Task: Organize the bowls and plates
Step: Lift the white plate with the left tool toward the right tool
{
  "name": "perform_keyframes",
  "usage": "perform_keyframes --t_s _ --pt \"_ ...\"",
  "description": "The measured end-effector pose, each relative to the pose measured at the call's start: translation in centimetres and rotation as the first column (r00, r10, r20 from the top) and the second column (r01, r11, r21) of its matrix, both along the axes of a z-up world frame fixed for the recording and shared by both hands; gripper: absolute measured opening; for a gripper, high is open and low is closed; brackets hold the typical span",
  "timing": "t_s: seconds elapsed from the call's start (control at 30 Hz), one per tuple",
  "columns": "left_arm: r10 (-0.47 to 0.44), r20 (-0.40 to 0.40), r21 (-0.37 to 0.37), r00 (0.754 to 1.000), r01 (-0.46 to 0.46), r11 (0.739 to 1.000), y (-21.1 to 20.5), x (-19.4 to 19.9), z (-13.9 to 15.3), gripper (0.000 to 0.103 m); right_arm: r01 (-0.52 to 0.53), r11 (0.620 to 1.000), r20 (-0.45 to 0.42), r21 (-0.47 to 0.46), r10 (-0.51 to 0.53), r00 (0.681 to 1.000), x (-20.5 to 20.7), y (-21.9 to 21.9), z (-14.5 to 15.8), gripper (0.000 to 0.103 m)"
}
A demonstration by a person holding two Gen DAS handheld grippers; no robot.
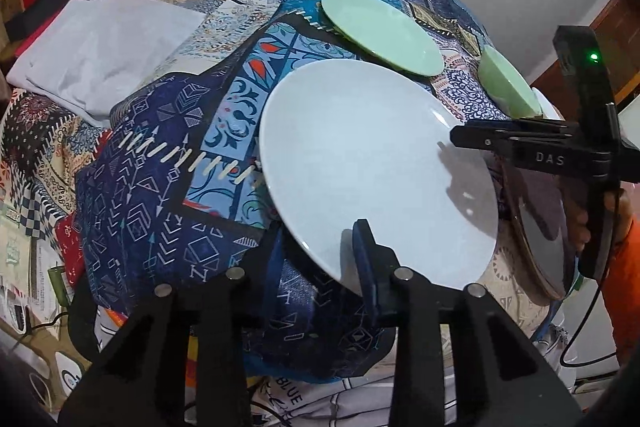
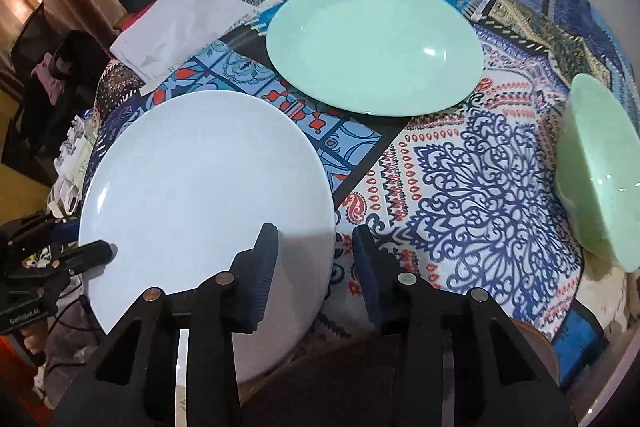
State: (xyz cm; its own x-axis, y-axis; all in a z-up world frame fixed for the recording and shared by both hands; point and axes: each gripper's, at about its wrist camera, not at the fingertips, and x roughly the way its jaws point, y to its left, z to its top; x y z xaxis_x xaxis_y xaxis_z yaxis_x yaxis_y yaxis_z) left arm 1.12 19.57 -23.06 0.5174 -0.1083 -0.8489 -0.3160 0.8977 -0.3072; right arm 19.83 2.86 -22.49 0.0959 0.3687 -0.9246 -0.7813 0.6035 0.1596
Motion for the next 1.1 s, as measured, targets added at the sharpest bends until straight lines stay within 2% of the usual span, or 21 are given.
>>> perform_keyframes --t_s 0.27,0.37,0.43,0.6,0.87,1.1 --pt "-0.008 0.003 0.013 1.0 0.008 1.0 -0.8 0.4 -0.1 0.034 -0.023 0.999 -0.047 0.022 0.024 0.999 0.2 1.1 -0.6 0.036" --pt "-0.005 0.003 0.023 1.0 0.005 1.0 -1.0 0.5 -0.1 0.034 -0.015 1.0 -0.031 0.017 0.016 0.999 0.0 1.3 -0.5 0.036" --pt "-0.001 0.002 0.018 1.0 0.001 1.0 -0.9 0.5 0.0 0.034 -0.011 1.0 -0.02 0.021 0.011 1.0 -0.2 1.3 -0.4 0.035" --pt "0.03 -0.006 -0.01 1.0 -0.03 0.999 -0.4 0.5 0.1 0.034 0.015 0.998 -0.061 0.055 -0.012 0.998 -0.2 0.7 -0.1 0.031" --pt "0.107 0.016 -0.028 0.994 -0.106 0.994 0.5 -0.5 0.6 0.034 0.022 0.995 -0.028 0.098 -0.02 0.999 -1.3 0.3 1.3 0.03" --pt "0.113 0.037 -0.006 0.993 -0.113 0.994 0.5 -1.2 2.0 0.034 0.035 0.988 0.016 0.149 -0.038 0.999 -2.1 -0.9 3.3 0.03"
